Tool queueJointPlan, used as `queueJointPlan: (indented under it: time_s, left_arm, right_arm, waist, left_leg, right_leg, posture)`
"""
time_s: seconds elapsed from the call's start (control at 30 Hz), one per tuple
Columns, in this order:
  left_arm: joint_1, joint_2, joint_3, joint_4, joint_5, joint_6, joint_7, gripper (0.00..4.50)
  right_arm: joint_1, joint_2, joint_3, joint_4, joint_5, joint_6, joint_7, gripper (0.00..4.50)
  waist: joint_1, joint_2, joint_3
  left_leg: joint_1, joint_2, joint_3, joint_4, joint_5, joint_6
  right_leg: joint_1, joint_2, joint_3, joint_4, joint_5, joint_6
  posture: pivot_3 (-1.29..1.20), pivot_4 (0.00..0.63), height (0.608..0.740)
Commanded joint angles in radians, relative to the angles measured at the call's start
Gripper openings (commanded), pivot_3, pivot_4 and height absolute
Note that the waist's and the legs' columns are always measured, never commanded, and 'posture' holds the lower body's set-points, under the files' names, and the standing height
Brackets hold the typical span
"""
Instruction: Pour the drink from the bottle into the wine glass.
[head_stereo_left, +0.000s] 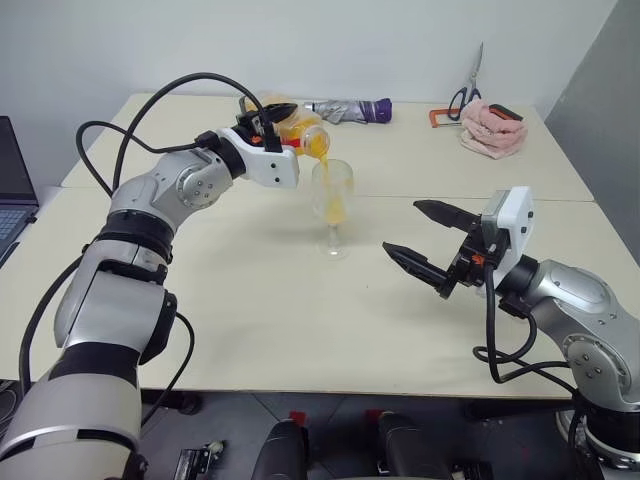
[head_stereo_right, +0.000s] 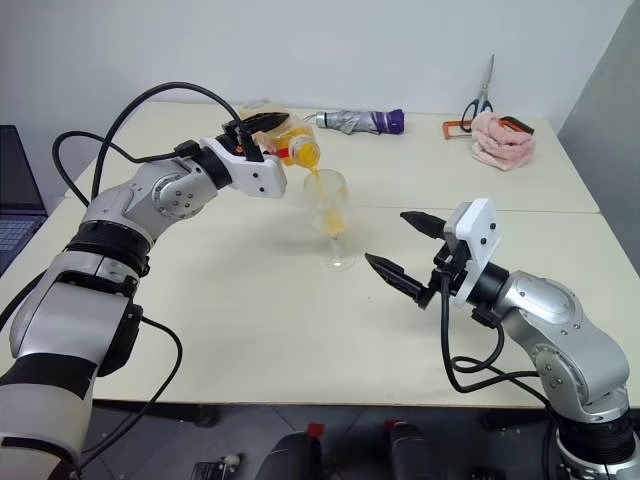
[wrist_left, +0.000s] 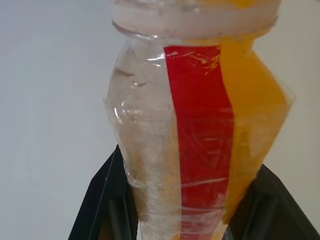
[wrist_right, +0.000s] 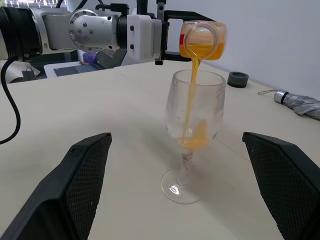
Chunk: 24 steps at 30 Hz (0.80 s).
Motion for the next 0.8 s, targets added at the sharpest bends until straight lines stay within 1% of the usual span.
queueJointPlan:
  time_s: [0.03,0.4,0.8]
  left_arm:
    - [-0.057,0.021,0.005,-0.019,-0.007,-0.014,0.028,1.79]
    - [-0.073,0.020,-0.011,-0.007,-0.001,-0.017,0.038,1.79]
    - [-0.089,0.022,-0.015,0.007,0.013,-0.013,0.048,1.79]
  right_arm:
    - [0.003,0.016,-0.020,-0.042,0.017,-0.041,0.001,4.50]
    - [0.023,0.023,-0.023,-0.041,-0.001,-0.092,0.002,4.50]
    - [0.030,0.018,-0.013,-0.043,0.002,-0.096,0.008,4.50]
  waist:
    - [0.000,0.000,0.000]
    - [0.000,0.000,0.000]
    - [0.000,0.000,0.000]
  left_leg:
    - [0.000,0.000,0.000,0.000,0.000,0.000]
    - [0.000,0.000,0.000,0.000,0.000,0.000]
    - [0.000,0.000,0.000,0.000,0.000,0.000]
  right_leg:
    - [0.000,0.000,0.000,0.000,0.000,0.000]
    - [0.000,0.000,0.000,0.000,0.000,0.000]
    - [0.000,0.000,0.000,0.000,0.000,0.000]
  posture:
    - [0.00,0.150,0.740]
    - [0.00,0.150,0.740]
    - [0.00,0.150,0.740]
